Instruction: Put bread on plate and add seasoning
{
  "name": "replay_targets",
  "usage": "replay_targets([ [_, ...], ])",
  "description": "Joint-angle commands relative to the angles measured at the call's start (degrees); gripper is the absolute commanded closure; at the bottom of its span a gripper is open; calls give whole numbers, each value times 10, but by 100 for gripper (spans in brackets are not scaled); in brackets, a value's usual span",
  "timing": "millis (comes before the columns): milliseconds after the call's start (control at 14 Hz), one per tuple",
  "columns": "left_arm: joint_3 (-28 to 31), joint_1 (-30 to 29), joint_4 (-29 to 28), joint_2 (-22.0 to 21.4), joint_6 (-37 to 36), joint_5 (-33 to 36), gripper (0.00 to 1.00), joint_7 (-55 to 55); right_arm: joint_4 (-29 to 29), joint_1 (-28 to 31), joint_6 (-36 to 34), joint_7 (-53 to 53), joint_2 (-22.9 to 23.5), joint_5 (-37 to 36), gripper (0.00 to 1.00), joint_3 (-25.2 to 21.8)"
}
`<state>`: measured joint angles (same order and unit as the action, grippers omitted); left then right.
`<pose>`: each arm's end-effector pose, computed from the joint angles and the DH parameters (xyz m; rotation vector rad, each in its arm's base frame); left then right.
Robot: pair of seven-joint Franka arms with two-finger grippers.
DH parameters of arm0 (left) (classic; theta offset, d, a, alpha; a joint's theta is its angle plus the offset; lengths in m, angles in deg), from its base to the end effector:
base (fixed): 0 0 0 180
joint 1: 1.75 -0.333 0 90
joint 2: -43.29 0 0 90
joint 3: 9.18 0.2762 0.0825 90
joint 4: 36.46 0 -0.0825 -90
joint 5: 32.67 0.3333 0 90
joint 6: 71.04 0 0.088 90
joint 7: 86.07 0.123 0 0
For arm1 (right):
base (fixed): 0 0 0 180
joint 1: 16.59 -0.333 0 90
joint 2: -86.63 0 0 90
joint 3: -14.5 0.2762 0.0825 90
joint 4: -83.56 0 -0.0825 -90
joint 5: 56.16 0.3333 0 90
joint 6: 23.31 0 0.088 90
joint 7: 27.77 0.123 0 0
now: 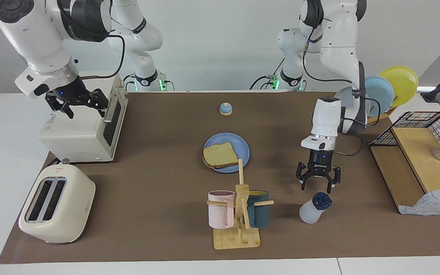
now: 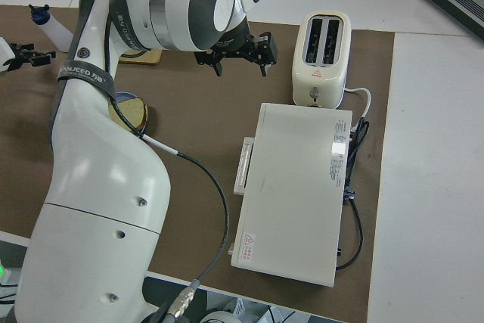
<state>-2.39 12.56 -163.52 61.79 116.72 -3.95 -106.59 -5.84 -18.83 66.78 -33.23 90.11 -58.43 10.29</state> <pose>0.5478 -0.1249 0.3006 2.8800 -0.4577 1.0997 0.5176 -0.0217 0.5424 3.0983 0.0960 -0.0795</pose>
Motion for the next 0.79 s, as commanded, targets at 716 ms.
replay_targets([
  [716, 3, 157, 242, -187, -745, -218, 0, 69, -1, 5, -7, 4, -2, 2, 0, 3],
])
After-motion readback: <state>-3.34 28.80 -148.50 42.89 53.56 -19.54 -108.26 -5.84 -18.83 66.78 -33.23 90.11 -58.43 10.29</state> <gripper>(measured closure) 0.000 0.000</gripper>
